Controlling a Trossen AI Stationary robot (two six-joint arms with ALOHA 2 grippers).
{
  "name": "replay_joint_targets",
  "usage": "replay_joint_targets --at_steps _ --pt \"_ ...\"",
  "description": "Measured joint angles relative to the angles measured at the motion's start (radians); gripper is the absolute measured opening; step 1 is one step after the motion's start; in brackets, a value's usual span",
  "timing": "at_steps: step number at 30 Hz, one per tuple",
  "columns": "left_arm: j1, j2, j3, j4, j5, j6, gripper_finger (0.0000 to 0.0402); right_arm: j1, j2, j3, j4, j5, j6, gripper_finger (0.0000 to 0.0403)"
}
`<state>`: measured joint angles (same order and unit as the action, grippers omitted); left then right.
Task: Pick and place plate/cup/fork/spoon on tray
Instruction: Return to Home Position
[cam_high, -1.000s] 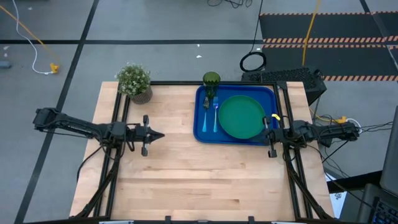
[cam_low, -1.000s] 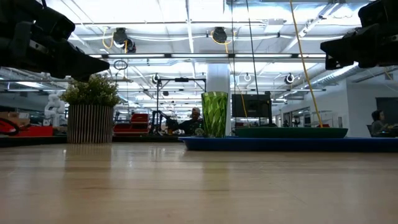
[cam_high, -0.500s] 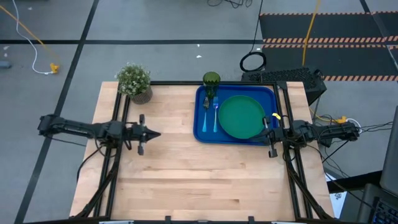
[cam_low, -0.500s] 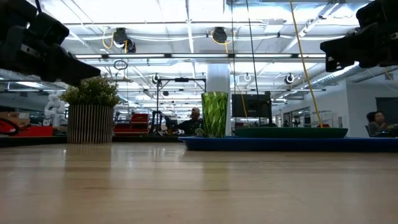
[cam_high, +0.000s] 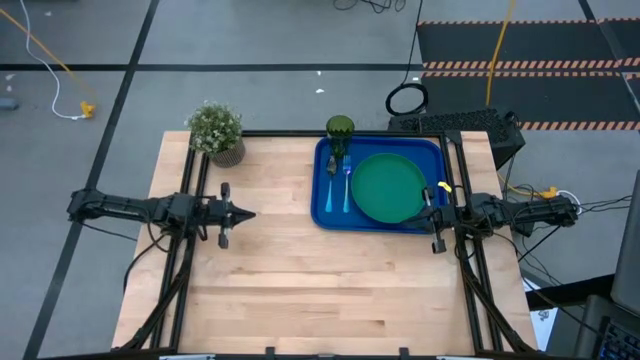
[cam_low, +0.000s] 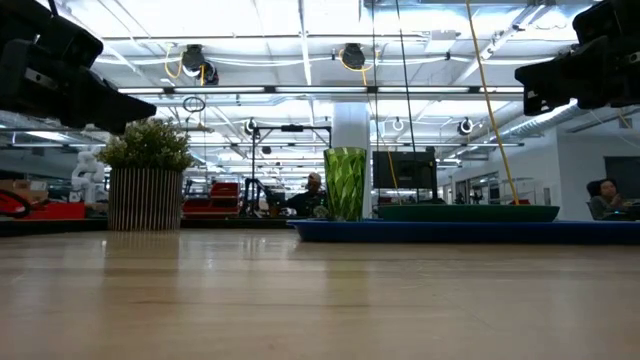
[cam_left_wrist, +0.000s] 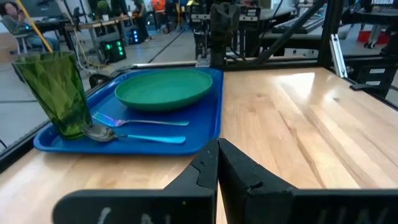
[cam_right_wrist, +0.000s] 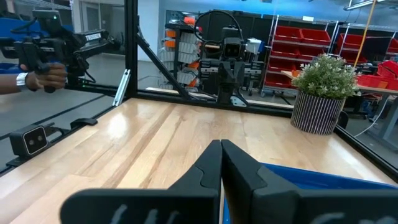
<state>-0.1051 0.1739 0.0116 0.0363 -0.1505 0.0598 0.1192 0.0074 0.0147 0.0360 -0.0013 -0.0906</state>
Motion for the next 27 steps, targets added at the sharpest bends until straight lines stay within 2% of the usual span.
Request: replay_joint_targets --at_steps 27 --pt "0.0 -0.012 -0.001 0.011 0.005 0.017 0.0003 0.0 0.0 0.0 0.003 0.0 0.0 0.0"
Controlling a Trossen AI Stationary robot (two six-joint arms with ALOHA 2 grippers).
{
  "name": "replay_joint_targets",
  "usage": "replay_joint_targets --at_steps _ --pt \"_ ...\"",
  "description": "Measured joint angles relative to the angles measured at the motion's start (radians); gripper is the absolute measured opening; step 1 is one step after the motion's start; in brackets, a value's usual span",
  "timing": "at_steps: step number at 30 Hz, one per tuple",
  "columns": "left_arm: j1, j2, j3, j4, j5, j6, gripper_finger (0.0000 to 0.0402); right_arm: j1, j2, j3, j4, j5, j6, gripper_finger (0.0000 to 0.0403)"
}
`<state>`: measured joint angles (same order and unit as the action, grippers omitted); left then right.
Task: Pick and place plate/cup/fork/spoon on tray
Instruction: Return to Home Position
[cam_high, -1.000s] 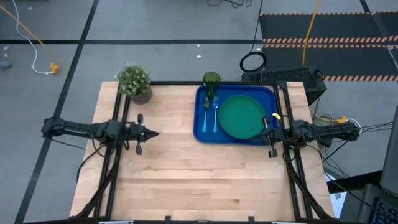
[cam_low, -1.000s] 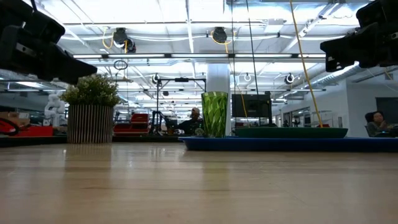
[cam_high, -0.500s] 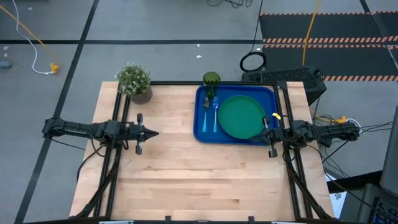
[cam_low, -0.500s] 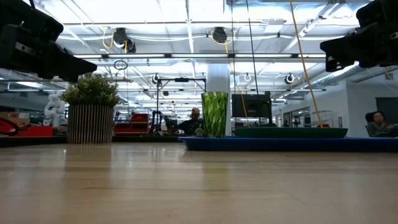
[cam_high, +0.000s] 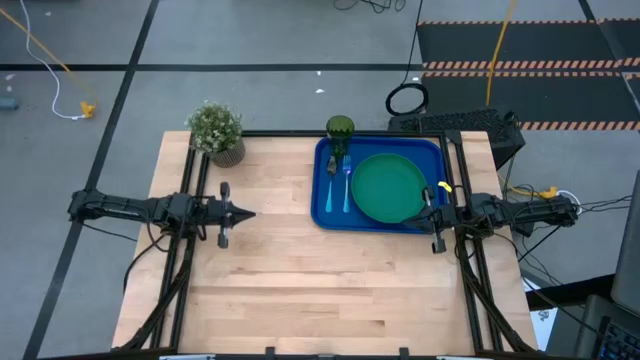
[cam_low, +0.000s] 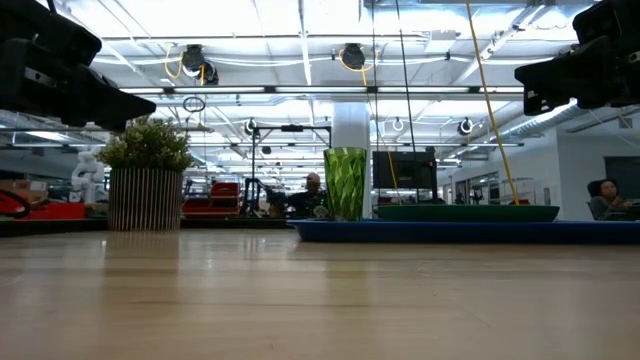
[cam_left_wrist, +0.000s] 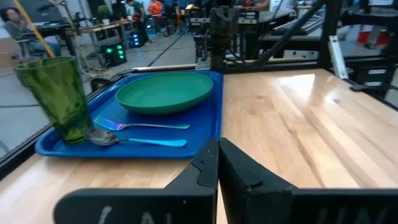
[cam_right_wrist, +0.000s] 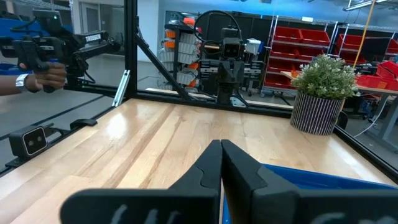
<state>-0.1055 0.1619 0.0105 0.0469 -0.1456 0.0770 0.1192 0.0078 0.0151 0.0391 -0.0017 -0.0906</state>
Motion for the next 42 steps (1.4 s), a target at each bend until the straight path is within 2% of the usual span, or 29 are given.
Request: replay_joint_targets --at_steps 8,20,42 --pt "0.0 -0.016 0.0 0.009 -0.016 0.02 0.0003 0.0 0.0 0.0 0.0 0.0 0.0 0.0" --pt "0.0 -0.15 0.0 -0.008 -0.021 0.092 0.0002 0.0 0.0 0.0 0.0 0.0 0.0 0.0" --pt "0.0 -0.16 0.001 -0.01 -0.023 0.085 0.0003 0.0 0.0 0.0 0.0 0.0 0.0 0.0"
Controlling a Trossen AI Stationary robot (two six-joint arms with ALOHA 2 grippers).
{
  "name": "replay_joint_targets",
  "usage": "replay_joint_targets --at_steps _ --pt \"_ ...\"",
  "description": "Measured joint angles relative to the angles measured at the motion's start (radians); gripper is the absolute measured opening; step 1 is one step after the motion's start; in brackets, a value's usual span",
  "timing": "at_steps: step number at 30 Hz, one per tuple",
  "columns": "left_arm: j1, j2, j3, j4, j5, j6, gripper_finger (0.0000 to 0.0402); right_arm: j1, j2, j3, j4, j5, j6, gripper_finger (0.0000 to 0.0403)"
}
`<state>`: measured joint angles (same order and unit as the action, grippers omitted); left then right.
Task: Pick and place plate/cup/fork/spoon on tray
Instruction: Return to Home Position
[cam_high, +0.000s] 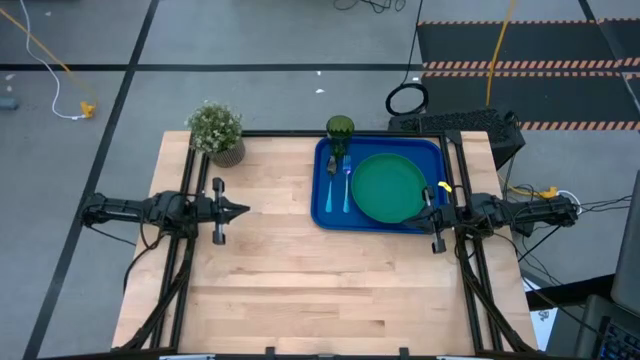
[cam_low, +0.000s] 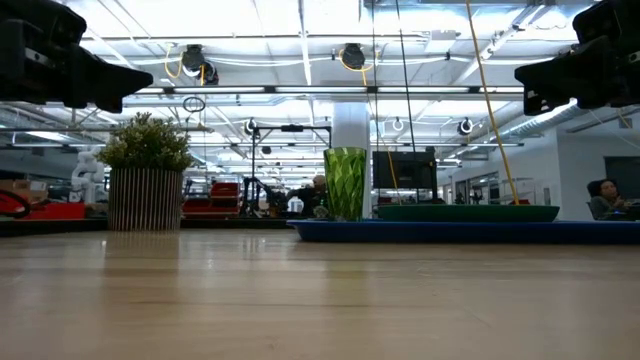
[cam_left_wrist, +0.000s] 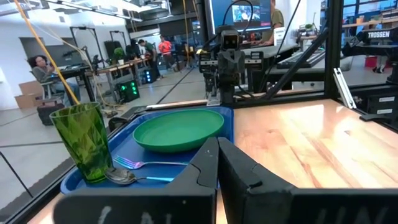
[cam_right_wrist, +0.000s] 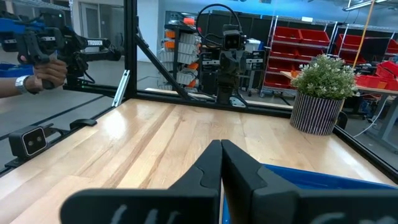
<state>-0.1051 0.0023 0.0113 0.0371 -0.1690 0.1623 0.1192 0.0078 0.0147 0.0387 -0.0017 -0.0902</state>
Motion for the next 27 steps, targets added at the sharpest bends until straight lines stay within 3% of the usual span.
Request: replay_joint_targets --at_steps 27 --pt "0.0 0.025 0.0 -0.017 0.08 -0.085 0.0003 0.0 0.0 0.0 -0.002 0.0 0.0 0.0"
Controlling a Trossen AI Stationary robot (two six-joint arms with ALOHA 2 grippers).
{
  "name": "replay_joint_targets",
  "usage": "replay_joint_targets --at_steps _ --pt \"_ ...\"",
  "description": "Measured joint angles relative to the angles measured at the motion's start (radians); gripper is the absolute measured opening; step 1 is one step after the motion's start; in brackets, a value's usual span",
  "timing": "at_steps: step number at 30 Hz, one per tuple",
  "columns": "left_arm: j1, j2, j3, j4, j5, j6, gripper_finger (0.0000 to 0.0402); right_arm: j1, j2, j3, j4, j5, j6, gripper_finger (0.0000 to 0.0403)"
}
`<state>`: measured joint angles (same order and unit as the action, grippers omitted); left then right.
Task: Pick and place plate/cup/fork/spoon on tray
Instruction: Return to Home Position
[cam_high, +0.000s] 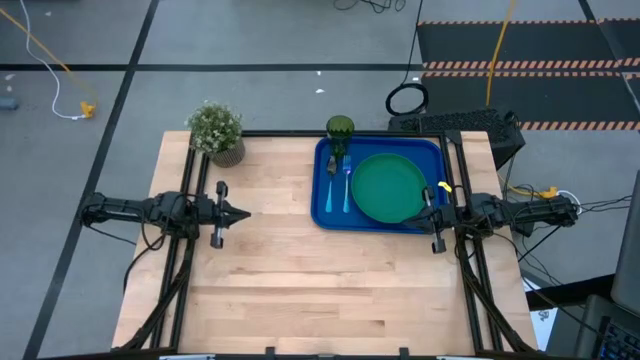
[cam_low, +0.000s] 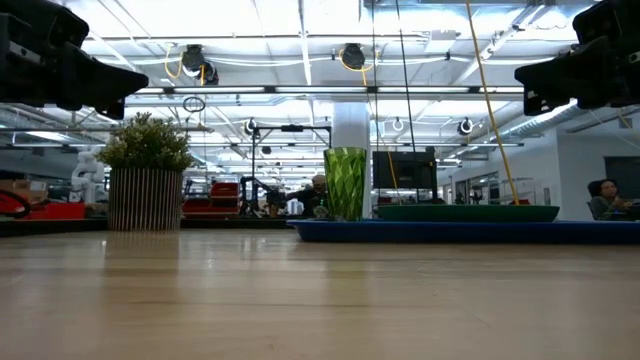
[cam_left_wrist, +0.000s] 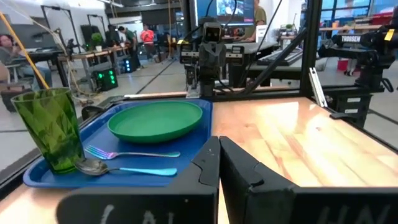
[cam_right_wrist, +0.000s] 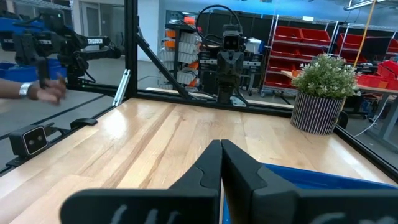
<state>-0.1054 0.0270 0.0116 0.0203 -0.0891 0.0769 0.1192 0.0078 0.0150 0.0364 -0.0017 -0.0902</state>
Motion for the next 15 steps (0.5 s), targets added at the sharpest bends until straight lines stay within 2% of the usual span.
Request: replay_joint_targets --at_steps 9,15 --pt "0.0 0.0 -0.002 0.036 -0.005 -0.003 0.0028 0.0 0.0 0.0 -0.001 0.0 0.0 0.0" --pt "0.0 0.0 -0.002 0.037 -0.005 -0.003 0.003 0.0 0.0 0.0 -0.002 0.0 0.0 0.0"
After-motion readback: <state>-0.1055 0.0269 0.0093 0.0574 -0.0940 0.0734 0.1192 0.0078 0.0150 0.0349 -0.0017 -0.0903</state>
